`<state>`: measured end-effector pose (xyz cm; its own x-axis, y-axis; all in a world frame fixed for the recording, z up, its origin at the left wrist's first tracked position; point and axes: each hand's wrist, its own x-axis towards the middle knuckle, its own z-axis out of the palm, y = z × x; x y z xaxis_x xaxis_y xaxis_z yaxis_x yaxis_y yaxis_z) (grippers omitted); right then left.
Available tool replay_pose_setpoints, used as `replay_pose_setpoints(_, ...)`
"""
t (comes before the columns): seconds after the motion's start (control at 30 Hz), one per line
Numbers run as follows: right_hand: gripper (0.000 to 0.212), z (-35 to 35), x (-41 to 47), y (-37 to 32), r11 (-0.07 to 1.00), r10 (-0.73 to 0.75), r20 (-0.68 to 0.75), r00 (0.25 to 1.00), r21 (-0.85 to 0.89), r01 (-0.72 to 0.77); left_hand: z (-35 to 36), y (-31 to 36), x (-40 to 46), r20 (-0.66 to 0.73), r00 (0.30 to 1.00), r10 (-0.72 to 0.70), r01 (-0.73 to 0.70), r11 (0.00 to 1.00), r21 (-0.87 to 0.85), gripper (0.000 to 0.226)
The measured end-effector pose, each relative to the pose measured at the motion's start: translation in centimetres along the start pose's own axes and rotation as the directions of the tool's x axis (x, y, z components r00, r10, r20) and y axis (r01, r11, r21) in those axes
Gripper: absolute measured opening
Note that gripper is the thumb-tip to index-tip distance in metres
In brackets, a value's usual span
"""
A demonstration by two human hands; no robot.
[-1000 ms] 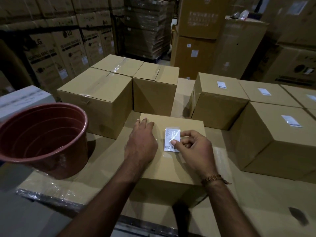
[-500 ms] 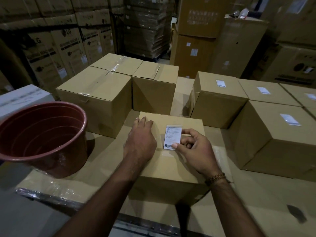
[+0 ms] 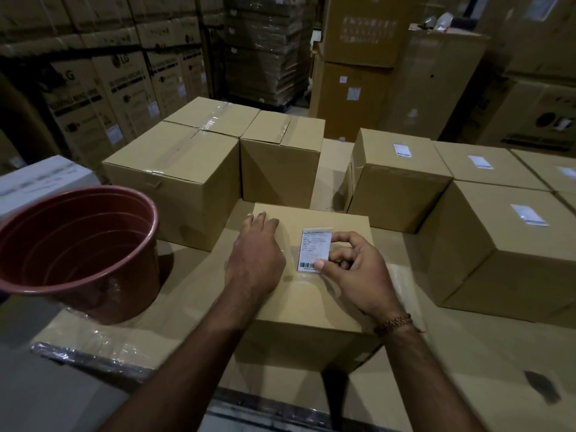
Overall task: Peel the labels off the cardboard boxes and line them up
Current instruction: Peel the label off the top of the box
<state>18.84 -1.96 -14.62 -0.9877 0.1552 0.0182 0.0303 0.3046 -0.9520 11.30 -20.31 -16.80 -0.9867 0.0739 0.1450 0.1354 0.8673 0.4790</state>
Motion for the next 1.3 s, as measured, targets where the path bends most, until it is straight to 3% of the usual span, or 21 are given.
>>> replay_pose_setpoints(0.5,0.045,0.0,0.0,-0.1,0.991,0.014,0.027,1.000,0.130,-0.017,0.1,-0.1,0.1,-0.002,1.000,0.010,-0.010,1.000,0.016,0.054)
replay_pose_setpoints(0.67,0.040,-0.4,0.2,-0.3,0.972,0.011,-0.022,1.000,0.235,-0.005,0.2,-0.2,0.1,-0.004,1.000,0.003,-0.003,1.000,0.009,0.053)
replay_pose_setpoints(0.87,0.041,-0.4,0.2,0.0,0.974,0.000,-0.033,0.999,0.225,0.008,0.2,-0.1,0.2,0.002,1.000,0.007,-0.007,1.000,0.010,0.053)
replay_pose_setpoints(1.0,0.029,-0.5,0.3,0.1,0.979,-0.020,-0.041,0.999,0.204,0.028,0.5,-0.3,0.3,0.002,1.000,-0.007,0.007,1.000,-0.003,0.051)
replay_pose_setpoints(1.3,0.022,0.1,1.5,1.3,0.990,-0.074,-0.035,0.997,0.117,0.078,0.9,-0.8,0.3,-0.085,0.996,0.026,-0.030,0.998,-0.047,0.043)
